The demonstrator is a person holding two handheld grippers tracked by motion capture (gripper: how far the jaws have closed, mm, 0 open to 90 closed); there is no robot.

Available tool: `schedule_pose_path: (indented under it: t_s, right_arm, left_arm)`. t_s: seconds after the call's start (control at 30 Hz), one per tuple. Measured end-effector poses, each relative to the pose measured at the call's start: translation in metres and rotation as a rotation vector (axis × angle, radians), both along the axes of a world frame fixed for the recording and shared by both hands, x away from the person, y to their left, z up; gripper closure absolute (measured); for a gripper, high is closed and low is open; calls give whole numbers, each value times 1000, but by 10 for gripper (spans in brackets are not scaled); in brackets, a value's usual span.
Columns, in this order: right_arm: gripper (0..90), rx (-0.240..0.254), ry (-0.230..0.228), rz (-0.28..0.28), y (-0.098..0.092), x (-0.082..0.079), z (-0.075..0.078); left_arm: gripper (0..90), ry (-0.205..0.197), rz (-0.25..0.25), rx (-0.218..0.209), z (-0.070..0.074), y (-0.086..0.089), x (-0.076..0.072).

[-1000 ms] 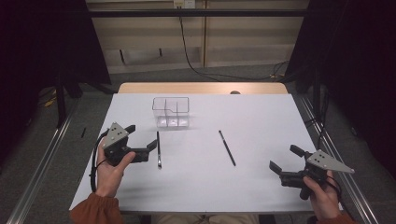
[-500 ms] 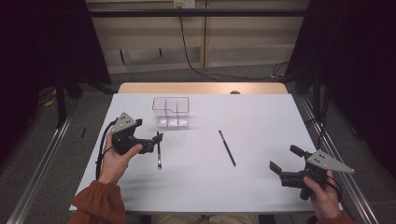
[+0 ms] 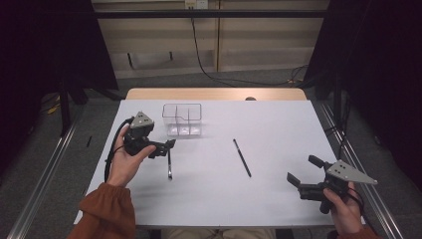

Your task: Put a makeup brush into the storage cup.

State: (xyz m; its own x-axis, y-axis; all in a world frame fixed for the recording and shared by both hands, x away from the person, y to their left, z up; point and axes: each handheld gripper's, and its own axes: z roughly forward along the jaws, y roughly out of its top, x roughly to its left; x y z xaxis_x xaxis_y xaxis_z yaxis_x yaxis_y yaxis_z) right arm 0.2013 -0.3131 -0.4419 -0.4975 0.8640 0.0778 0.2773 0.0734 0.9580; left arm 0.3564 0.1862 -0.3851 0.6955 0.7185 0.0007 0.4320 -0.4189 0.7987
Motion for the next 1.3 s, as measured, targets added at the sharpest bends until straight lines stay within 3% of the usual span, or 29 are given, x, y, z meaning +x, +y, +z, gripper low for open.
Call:
schedule_pose_path:
  t_s: [0.23, 0.4, 0.5, 0.53, 0.63, 0.67, 0.7, 0.87, 1.0, 1.07, 1.3]
  right_arm:
    - [0, -7, 4, 6, 0, 1, -1]
    - [0, -7, 6, 7, 0, 1, -1]
    - [0, -9, 6, 8, 0, 1, -1]
    - [0, -10, 8, 4, 1, 1, -1]
    - [0, -10, 9, 2, 0, 1, -1]
    - [0, -12, 8, 1, 0, 1, -1]
    - [0, -12, 8, 1, 0, 1, -1]
    - [0, -20, 9, 7, 2, 1, -1]
    - [0, -19, 10, 5, 1, 1, -1]
    - [0, -18, 11, 5, 1, 1, -1]
    - [0, -20, 11, 3, 1, 1, -2]
  left_arm:
    - [57, 72, -15, 61, 0, -5, 6]
    - [57, 146, -1, 112, -5, -8, 14]
    - [58, 168, 7, 139, -7, -9, 16]
    - [58, 201, 19, 160, -9, -10, 17]
    - [58, 228, 20, 179, -11, -10, 19]
    - [61, 272, 26, 205, -15, -12, 22]
    - [69, 272, 26, 205, -15, -12, 22]
    - [101, 397, 37, 261, -29, -21, 31]
    - [114, 431, 45, 291, -30, -22, 32]
    - [115, 466, 71, 314, -32, -22, 34]
    - [114, 538, 64, 362, -39, -23, 36]
